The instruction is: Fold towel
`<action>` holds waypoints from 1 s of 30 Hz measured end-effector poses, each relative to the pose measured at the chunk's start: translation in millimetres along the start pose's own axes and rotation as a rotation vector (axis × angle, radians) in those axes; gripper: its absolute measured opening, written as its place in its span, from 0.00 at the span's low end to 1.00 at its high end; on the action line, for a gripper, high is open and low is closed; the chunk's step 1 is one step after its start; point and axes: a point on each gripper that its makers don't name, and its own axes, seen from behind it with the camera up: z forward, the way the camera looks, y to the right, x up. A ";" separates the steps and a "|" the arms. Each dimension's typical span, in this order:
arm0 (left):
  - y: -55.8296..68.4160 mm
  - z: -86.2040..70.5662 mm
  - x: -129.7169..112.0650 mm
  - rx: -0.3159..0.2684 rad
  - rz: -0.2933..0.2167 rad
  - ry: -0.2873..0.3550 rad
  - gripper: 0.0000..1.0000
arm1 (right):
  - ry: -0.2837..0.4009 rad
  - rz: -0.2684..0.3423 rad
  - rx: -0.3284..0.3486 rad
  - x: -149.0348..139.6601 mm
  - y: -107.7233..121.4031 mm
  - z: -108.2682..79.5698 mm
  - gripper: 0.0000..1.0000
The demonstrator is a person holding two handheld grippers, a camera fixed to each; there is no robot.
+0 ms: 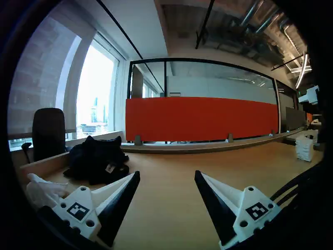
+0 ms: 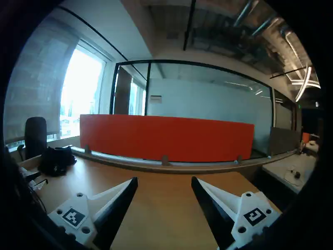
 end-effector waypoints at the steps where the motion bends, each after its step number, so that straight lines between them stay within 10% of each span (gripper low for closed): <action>1: 0.1 0.1 -0.3 0.000 0.000 0.000 0.97 | 0.002 0.002 0.000 0.7 2.1 -0.5 1.00; 15: 1.9 1.5 -4.2 0.000 0.000 0.001 0.98 | 0.069 0.039 -0.019 13.5 39.0 -4.3 1.00; 30: 2.8 1.6 -5.6 0.001 -0.001 0.001 0.97 | 0.081 0.051 -0.055 -42.1 65.9 -6.1 1.00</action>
